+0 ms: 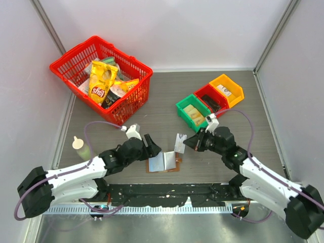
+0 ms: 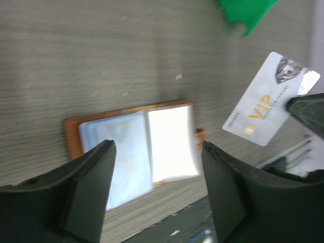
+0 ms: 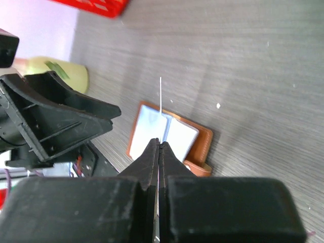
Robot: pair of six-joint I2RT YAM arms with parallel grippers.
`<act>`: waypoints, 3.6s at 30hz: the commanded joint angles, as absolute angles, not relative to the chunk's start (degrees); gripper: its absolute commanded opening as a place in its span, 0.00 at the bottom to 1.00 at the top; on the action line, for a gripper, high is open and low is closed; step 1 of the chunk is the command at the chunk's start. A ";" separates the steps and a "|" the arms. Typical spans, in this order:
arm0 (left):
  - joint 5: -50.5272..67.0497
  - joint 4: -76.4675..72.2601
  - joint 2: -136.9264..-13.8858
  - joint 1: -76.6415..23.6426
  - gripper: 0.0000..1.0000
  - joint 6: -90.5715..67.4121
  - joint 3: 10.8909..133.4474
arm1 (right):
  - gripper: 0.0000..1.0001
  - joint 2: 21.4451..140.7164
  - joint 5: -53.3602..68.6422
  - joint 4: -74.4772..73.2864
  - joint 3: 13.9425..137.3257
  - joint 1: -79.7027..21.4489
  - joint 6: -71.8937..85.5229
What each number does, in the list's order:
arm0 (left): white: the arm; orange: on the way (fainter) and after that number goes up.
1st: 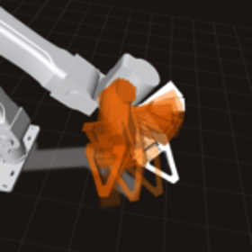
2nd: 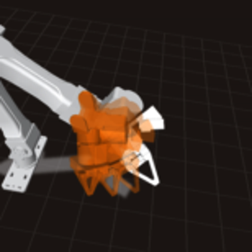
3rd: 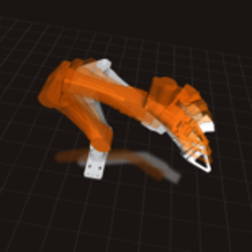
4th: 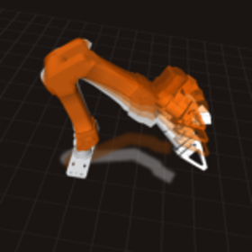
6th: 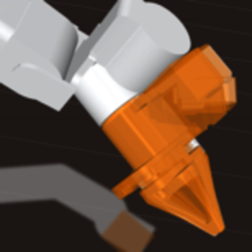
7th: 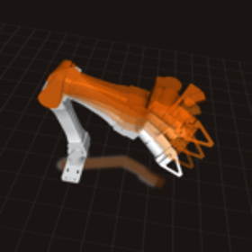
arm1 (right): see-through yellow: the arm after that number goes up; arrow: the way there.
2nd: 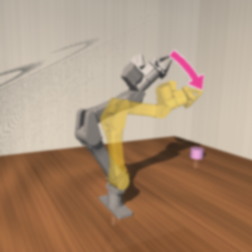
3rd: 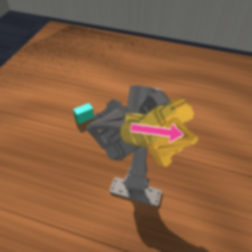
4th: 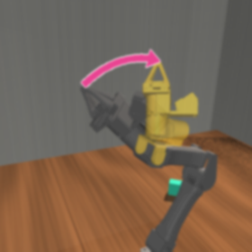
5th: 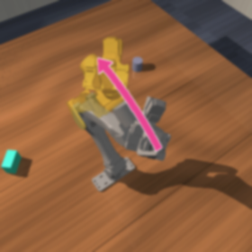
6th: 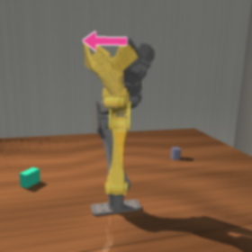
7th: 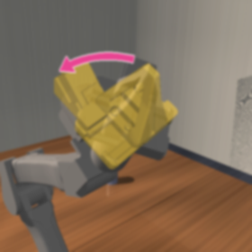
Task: Take the credit cards out of the card holder
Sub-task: Remove the credit card from the card holder, then place the credit card in the storage box.
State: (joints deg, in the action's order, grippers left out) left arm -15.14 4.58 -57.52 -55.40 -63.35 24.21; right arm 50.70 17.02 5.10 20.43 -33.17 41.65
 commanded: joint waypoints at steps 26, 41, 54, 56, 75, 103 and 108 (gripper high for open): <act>-1.50 -40.69 -64.77 -55.28 0.84 -58.09 32.69 | 0.01 35.24 10.46 49.39 8.18 -34.45 63.54; 2.81 -44.04 -65.57 -54.93 0.00 -59.68 31.99 | 0.28 36.65 16.52 50.19 8.44 -34.72 60.30; 9.22 -41.14 -65.83 -53.61 0.00 -62.40 33.40 | 0.28 40.96 22.59 56.34 10.37 -34.72 58.80; 9.40 -40.96 -65.83 -53.44 0.00 -62.67 33.22 | 0.25 40.87 22.94 56.16 10.72 -34.72 58.36; 15.31 -1.99 -52.49 -34.73 0.81 -48.11 40.85 | 0.01 39.81 20.66 19.37 25.65 -29.46 41.78; -13.97 29.53 -28.21 -30.85 1.00 -18.11 40.61 | 0.01 99.57 24.79 3.42 73.55 16.35 35.58; -13.62 29.53 -28.65 -30.85 1.00 -17.84 40.52 | 0.01 109.85 25.58 6.85 79.09 16.43 39.99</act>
State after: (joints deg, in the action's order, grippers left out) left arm -12.51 30.22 -28.51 -31.09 -19.00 40.77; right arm 105.21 25.21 1.76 74.11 16.36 35.35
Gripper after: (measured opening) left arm 0.995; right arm 0.029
